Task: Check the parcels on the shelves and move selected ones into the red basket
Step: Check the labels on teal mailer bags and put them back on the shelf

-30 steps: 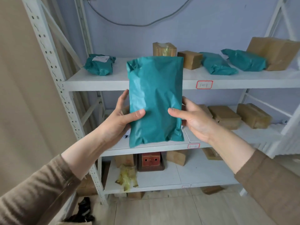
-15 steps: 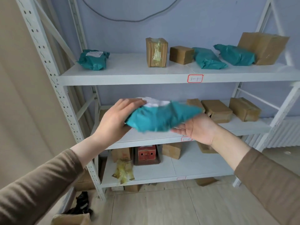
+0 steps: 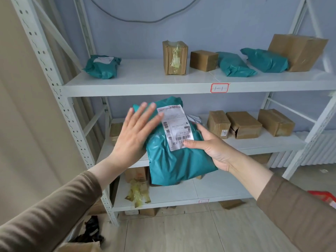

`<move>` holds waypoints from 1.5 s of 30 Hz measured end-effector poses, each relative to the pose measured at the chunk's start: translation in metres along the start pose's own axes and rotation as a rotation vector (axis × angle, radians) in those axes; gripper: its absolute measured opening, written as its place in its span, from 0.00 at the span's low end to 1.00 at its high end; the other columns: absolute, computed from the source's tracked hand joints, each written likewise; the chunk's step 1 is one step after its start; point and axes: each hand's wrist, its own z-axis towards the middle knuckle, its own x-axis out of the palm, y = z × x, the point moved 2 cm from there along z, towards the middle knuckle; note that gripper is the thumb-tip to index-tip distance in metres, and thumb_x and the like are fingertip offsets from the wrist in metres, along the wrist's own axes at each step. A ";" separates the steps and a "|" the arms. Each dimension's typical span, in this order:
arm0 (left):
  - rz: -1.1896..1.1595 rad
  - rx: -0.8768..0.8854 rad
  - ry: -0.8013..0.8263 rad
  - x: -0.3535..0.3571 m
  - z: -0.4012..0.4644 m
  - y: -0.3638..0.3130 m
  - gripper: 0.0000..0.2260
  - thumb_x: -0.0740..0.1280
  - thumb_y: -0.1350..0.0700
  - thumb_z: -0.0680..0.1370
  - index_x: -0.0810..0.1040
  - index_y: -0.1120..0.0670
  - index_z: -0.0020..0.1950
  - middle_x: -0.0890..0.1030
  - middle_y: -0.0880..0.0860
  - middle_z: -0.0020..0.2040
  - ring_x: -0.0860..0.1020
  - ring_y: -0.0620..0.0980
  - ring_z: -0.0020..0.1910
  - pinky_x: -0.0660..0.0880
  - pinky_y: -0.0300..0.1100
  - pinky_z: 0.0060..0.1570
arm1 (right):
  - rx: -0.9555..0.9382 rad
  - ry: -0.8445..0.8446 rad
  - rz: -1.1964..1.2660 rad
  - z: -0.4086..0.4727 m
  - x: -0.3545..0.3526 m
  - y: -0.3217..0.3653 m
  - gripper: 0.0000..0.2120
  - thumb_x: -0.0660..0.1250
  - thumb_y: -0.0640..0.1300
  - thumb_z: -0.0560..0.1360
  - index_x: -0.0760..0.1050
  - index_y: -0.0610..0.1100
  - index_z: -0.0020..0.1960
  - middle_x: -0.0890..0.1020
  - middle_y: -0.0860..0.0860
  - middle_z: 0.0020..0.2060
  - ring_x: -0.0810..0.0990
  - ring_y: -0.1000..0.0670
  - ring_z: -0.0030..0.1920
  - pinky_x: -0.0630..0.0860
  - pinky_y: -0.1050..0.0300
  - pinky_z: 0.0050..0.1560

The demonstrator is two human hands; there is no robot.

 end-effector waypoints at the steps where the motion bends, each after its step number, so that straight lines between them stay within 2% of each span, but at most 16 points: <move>1: -0.112 -0.175 -0.003 0.004 -0.001 0.003 0.40 0.72 0.64 0.78 0.56 0.52 0.85 0.53 0.56 0.86 0.50 0.57 0.86 0.49 0.62 0.82 | -0.024 -0.049 -0.030 0.003 -0.001 -0.001 0.32 0.77 0.35 0.73 0.71 0.53 0.72 0.85 0.51 0.62 0.83 0.47 0.65 0.73 0.42 0.73; 3: -0.512 -0.602 -0.006 0.012 -0.004 0.007 0.43 0.68 0.69 0.79 0.50 0.46 0.86 0.50 0.52 0.87 0.50 0.49 0.85 0.52 0.56 0.83 | -0.087 -0.122 -0.097 0.009 -0.004 -0.003 0.34 0.78 0.38 0.73 0.70 0.55 0.74 0.84 0.54 0.63 0.82 0.49 0.66 0.71 0.42 0.74; 4: -0.802 -0.831 -0.015 0.015 -0.005 0.007 0.41 0.67 0.68 0.81 0.50 0.43 0.85 0.54 0.51 0.86 0.56 0.48 0.84 0.58 0.55 0.82 | -0.122 -0.148 -0.131 0.012 -0.006 -0.004 0.34 0.78 0.39 0.73 0.69 0.56 0.74 0.84 0.56 0.64 0.81 0.51 0.67 0.70 0.43 0.75; 6: -1.398 -1.161 0.012 0.023 -0.010 0.003 0.31 0.67 0.54 0.84 0.57 0.43 0.84 0.69 0.55 0.81 0.73 0.54 0.76 0.71 0.56 0.74 | -0.178 -0.193 -0.186 0.016 -0.007 -0.005 0.34 0.78 0.40 0.75 0.68 0.57 0.75 0.82 0.58 0.65 0.79 0.54 0.68 0.69 0.45 0.75; 7: -1.535 -1.251 0.084 0.028 -0.009 -0.001 0.29 0.67 0.43 0.83 0.63 0.45 0.83 0.75 0.54 0.76 0.78 0.54 0.70 0.76 0.55 0.69 | -0.202 -0.212 -0.201 0.018 -0.007 -0.006 0.34 0.77 0.40 0.75 0.68 0.57 0.75 0.82 0.58 0.66 0.79 0.56 0.68 0.70 0.46 0.75; 9: -1.536 -1.183 0.250 0.035 -0.010 -0.014 0.30 0.64 0.33 0.80 0.69 0.44 0.80 0.80 0.50 0.72 0.80 0.52 0.69 0.76 0.55 0.68 | -0.248 -0.249 -0.204 0.022 -0.007 -0.006 0.33 0.76 0.38 0.76 0.67 0.55 0.75 0.82 0.57 0.66 0.79 0.58 0.66 0.72 0.49 0.73; 11: -1.531 -1.100 0.278 0.041 -0.008 -0.026 0.30 0.68 0.37 0.80 0.67 0.44 0.80 0.79 0.48 0.73 0.79 0.52 0.71 0.74 0.56 0.71 | -0.278 -0.272 -0.184 0.026 -0.008 -0.007 0.33 0.76 0.37 0.76 0.67 0.55 0.75 0.82 0.56 0.66 0.80 0.56 0.66 0.74 0.49 0.71; 14: -1.567 -1.110 0.197 0.046 0.002 -0.033 0.24 0.73 0.52 0.79 0.73 0.47 0.75 0.83 0.50 0.69 0.83 0.53 0.65 0.79 0.48 0.63 | -0.256 -0.255 -0.158 0.035 -0.010 -0.007 0.32 0.75 0.38 0.76 0.67 0.56 0.75 0.82 0.57 0.66 0.80 0.54 0.66 0.75 0.49 0.70; 16: -1.575 -1.170 0.091 0.047 0.010 -0.032 0.24 0.74 0.58 0.77 0.76 0.51 0.73 0.84 0.53 0.66 0.84 0.56 0.63 0.81 0.50 0.62 | -0.223 -0.230 -0.123 0.042 -0.013 -0.004 0.31 0.75 0.38 0.77 0.68 0.56 0.75 0.83 0.57 0.64 0.81 0.53 0.66 0.76 0.48 0.69; 21: -1.538 -1.236 -0.057 0.043 0.038 -0.007 0.21 0.73 0.62 0.79 0.77 0.52 0.72 0.85 0.53 0.65 0.84 0.56 0.63 0.80 0.53 0.64 | -0.181 -0.164 -0.062 0.073 -0.016 0.020 0.39 0.75 0.41 0.76 0.61 0.56 0.81 0.78 0.59 0.70 0.78 0.53 0.70 0.71 0.45 0.75; 27: -1.460 -1.242 -0.220 0.042 0.100 0.073 0.23 0.75 0.63 0.78 0.75 0.52 0.71 0.86 0.54 0.63 0.85 0.58 0.60 0.81 0.57 0.64 | -0.221 -0.163 -0.113 0.152 -0.007 0.071 0.39 0.75 0.40 0.75 0.61 0.55 0.80 0.79 0.53 0.69 0.83 0.50 0.63 0.79 0.47 0.64; 30: -1.365 -1.299 -0.296 0.048 0.141 0.124 0.27 0.75 0.64 0.77 0.68 0.50 0.71 0.84 0.54 0.61 0.86 0.54 0.52 0.85 0.50 0.49 | -0.215 -0.181 -0.037 0.206 0.000 0.101 0.32 0.71 0.34 0.77 0.67 0.50 0.77 0.82 0.50 0.64 0.85 0.49 0.59 0.82 0.50 0.57; 34: -1.241 -1.312 -0.257 0.064 0.183 0.190 0.32 0.74 0.63 0.78 0.65 0.49 0.78 0.80 0.53 0.65 0.84 0.49 0.45 0.84 0.43 0.37 | -0.146 -0.219 0.056 0.280 0.008 0.129 0.22 0.68 0.31 0.78 0.74 0.44 0.70 0.83 0.45 0.62 0.84 0.43 0.59 0.82 0.48 0.54; 38: -1.161 -1.327 -0.229 0.087 0.207 0.248 0.33 0.76 0.62 0.77 0.67 0.49 0.79 0.78 0.53 0.69 0.83 0.48 0.47 0.83 0.44 0.38 | -0.113 -0.241 0.120 0.337 0.015 0.142 0.17 0.61 0.27 0.80 0.76 0.42 0.62 0.83 0.43 0.58 0.83 0.45 0.52 0.81 0.54 0.45; 43: -1.072 -1.367 -0.125 0.118 0.221 0.295 0.32 0.75 0.62 0.78 0.67 0.51 0.80 0.77 0.55 0.69 0.82 0.53 0.51 0.81 0.42 0.36 | -0.128 -0.309 0.128 0.387 0.021 0.136 0.29 0.57 0.24 0.79 0.69 0.44 0.76 0.77 0.44 0.67 0.80 0.44 0.59 0.80 0.51 0.56; 45: -1.037 -1.357 -0.100 0.132 0.226 0.307 0.32 0.75 0.62 0.78 0.67 0.53 0.80 0.76 0.56 0.71 0.81 0.55 0.56 0.81 0.44 0.45 | -0.141 -0.335 0.081 0.398 0.020 0.132 0.32 0.57 0.24 0.79 0.65 0.44 0.80 0.76 0.47 0.66 0.79 0.46 0.58 0.80 0.52 0.58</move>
